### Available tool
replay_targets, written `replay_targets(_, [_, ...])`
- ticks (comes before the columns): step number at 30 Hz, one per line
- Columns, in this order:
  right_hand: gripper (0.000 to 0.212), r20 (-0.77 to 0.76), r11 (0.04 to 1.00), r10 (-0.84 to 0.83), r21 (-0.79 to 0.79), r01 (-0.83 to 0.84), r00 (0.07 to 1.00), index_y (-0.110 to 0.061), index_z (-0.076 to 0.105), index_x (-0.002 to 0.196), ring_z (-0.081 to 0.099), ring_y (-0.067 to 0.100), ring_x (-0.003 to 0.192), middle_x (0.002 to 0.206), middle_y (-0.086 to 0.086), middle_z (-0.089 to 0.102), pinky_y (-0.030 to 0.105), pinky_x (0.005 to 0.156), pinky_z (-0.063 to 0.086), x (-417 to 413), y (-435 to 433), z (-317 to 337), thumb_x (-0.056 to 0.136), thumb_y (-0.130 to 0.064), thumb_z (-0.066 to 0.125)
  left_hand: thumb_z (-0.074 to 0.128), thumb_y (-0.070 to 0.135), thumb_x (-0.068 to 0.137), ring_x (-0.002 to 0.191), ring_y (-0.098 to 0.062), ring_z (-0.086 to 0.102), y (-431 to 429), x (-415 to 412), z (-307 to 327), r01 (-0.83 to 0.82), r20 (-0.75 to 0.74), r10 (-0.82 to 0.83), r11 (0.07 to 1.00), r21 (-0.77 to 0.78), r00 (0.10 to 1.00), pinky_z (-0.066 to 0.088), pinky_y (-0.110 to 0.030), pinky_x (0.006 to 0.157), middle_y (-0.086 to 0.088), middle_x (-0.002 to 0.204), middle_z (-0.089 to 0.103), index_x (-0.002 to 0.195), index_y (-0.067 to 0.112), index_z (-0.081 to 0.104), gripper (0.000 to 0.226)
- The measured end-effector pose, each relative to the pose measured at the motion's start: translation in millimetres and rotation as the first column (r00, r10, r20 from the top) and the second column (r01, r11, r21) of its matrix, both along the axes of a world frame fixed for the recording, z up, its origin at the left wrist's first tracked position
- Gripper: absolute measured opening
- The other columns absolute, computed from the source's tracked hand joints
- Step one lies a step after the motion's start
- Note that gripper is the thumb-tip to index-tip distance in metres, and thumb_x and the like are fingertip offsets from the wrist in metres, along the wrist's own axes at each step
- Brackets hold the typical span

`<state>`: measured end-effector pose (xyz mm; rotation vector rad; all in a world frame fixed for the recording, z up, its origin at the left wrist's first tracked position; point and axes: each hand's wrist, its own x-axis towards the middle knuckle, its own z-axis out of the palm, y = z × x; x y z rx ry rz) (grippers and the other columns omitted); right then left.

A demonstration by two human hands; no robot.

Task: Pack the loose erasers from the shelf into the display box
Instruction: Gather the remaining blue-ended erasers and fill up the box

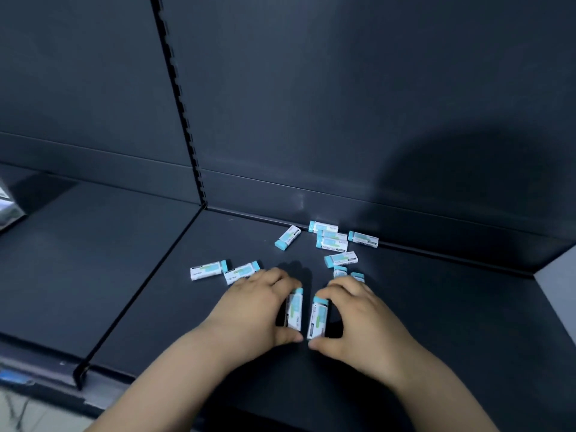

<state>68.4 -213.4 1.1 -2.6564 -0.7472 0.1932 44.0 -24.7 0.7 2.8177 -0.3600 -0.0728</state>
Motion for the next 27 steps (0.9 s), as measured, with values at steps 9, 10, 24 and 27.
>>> replay_targets(9, [0.065, 0.206, 0.987, -0.109, 0.135, 0.083, 0.972, -0.029, 0.044, 0.13, 0.041, 0.014, 0.118, 0.132, -0.011, 0.042, 0.034, 0.1, 0.036, -7, 114, 25, 0.071, -0.036, 0.071, 0.083, 0.045, 0.054, 0.102, -0.022, 0.058, 107, -6, 30, -0.068, 0.37, 0.031, 0.994, 0.086, 0.928, 0.042, -0.034, 0.078, 0.004, 0.113, 0.06, 0.12, 0.021, 0.058, 0.075])
replay_targets(10, [0.065, 0.223, 0.982, -0.137, 0.158, 0.103, 0.965, -0.029, 0.046, 0.129, 0.043, 0.015, 0.117, 0.13, -0.011, 0.044, 0.036, 0.099, 0.037, -10, 130, 28, 0.07, -0.036, 0.072, 0.085, 0.043, 0.051, 0.098, -0.022, 0.06, 124, -7, 32, -0.059, 0.391, 0.021, 0.995, 0.086, 0.92, 0.044, -0.034, 0.075, 0.003, 0.11, 0.062, 0.117, 0.019, 0.061, 0.074])
replay_targets(24, [0.069, 0.186, 0.939, -0.302, 0.227, 0.258, 0.935, -0.028, 0.04, 0.134, 0.041, 0.007, 0.119, 0.13, -0.013, 0.043, 0.032, 0.103, 0.035, -76, 269, 33, 0.073, -0.04, 0.069, 0.084, 0.045, 0.053, 0.099, -0.023, 0.061, 263, -45, 31, 0.039, 0.416, -0.054, 0.998, 0.045, 0.908, 0.047, -0.038, 0.076, 0.001, 0.11, 0.064, 0.115, 0.016, 0.062, 0.071])
replay_targets(27, [0.067, 0.18, 0.941, -0.29, 0.233, 0.245, 0.94, -0.03, 0.042, 0.132, 0.041, 0.005, 0.118, 0.128, -0.015, 0.044, 0.033, 0.103, 0.036, -81, 275, 30, 0.072, -0.041, 0.07, 0.084, 0.046, 0.053, 0.098, -0.023, 0.062, 268, -52, 29, 0.023, 0.421, -0.039, 0.999, 0.042, 0.906, 0.047, -0.038, 0.076, 0.001, 0.109, 0.064, 0.114, 0.016, 0.063, 0.071])
